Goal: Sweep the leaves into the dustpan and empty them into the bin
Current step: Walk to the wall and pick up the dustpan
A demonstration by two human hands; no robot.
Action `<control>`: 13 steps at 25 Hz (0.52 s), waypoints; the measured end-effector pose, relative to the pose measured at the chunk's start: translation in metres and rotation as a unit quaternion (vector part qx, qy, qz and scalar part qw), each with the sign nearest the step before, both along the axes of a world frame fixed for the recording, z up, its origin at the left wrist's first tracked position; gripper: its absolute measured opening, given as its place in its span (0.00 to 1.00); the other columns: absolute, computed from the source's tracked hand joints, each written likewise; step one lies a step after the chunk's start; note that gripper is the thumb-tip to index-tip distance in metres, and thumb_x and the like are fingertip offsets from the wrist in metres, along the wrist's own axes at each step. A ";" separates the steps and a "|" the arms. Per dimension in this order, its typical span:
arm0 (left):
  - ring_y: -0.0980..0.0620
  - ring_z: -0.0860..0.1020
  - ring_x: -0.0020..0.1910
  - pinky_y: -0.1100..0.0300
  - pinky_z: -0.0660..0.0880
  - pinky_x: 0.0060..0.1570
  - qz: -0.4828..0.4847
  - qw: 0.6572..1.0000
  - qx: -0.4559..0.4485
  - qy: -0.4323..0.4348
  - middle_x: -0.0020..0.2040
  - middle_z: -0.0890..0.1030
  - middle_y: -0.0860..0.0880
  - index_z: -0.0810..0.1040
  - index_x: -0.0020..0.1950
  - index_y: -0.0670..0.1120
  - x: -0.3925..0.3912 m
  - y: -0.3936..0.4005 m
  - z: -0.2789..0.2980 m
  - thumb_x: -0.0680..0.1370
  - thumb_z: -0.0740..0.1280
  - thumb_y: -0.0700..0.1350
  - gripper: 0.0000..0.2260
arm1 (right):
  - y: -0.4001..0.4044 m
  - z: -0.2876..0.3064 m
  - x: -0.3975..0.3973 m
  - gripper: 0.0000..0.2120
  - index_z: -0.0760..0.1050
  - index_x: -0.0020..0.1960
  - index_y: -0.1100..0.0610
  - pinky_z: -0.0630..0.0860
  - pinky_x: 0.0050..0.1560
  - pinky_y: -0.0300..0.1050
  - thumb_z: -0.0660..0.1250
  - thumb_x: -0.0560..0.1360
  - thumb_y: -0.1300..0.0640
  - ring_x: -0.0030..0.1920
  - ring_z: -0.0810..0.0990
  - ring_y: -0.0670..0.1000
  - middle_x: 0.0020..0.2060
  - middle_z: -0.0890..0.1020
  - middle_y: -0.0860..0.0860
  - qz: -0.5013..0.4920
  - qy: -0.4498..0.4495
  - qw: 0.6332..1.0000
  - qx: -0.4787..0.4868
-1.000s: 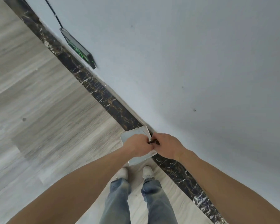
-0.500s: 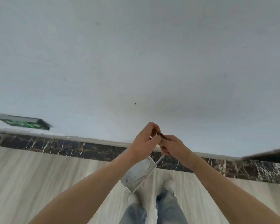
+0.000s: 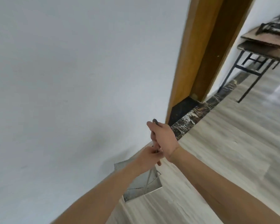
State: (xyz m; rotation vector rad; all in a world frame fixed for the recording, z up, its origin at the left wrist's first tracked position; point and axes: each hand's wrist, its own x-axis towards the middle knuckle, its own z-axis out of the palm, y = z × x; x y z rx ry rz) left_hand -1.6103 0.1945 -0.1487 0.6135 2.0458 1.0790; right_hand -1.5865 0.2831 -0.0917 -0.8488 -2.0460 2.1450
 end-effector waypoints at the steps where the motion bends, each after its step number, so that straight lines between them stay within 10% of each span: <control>1: 0.56 0.67 0.26 0.64 0.65 0.28 -0.022 0.999 -0.006 0.023 0.31 0.71 0.47 0.70 0.36 0.43 0.016 0.039 0.005 0.64 0.55 0.52 0.13 | 0.032 0.005 0.021 0.17 0.61 0.32 0.55 0.57 0.30 0.46 0.64 0.73 0.50 0.23 0.59 0.47 0.22 0.65 0.46 -0.032 0.004 0.999 0.011; 6: 0.49 0.69 0.33 0.49 0.70 0.33 -0.130 0.989 0.051 0.051 0.33 0.73 0.40 0.72 0.36 0.39 0.105 0.205 0.013 0.65 0.55 0.56 0.20 | 0.182 0.024 0.129 0.15 0.62 0.36 0.55 0.60 0.30 0.46 0.63 0.74 0.49 0.22 0.60 0.47 0.24 0.65 0.47 -0.153 0.028 0.985 0.071; 9: 0.56 0.72 0.33 0.63 0.74 0.34 -0.187 0.980 0.058 0.046 0.32 0.77 0.55 0.70 0.35 0.51 0.157 0.279 0.023 0.69 0.59 0.51 0.06 | 0.247 0.035 0.185 0.15 0.63 0.36 0.55 0.60 0.34 0.49 0.62 0.73 0.47 0.26 0.61 0.50 0.26 0.64 0.51 -0.232 0.040 0.967 0.099; 13: 0.63 0.71 0.36 0.67 0.74 0.38 -0.299 0.949 0.069 0.068 0.36 0.69 0.62 0.63 0.37 0.60 0.223 0.368 0.021 0.77 0.62 0.36 0.19 | 0.319 0.039 0.260 0.17 0.60 0.30 0.53 0.60 0.35 0.49 0.62 0.74 0.52 0.29 0.62 0.51 0.26 0.64 0.51 -0.387 0.020 0.912 0.135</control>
